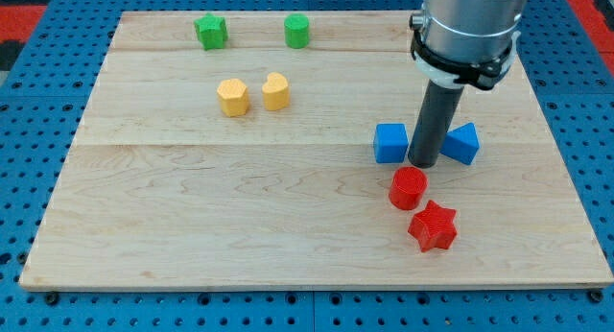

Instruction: Push the blue triangle to the top right

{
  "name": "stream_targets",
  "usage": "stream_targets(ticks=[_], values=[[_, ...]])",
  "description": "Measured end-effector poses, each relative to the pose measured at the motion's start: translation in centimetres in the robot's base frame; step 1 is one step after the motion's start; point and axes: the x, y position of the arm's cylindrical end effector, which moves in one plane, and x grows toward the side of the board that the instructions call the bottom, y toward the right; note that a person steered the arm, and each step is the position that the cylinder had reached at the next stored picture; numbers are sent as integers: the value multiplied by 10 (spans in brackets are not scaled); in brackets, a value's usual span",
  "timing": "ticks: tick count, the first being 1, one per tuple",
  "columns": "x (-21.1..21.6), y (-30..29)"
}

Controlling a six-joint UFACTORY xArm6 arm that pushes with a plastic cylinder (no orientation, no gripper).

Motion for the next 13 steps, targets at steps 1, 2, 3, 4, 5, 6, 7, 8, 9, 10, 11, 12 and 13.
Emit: stream_targets(ticks=[1,2,3,4,5,6,7,8,9,10,11,12,13], values=[[3,44],[-18,70],[-57,67],[-106,60],[-148,53],[-182,43],[-179,40],[-160,31],[-161,9],[-169,-8],[-179,0],[-195,5],[-212,10]])
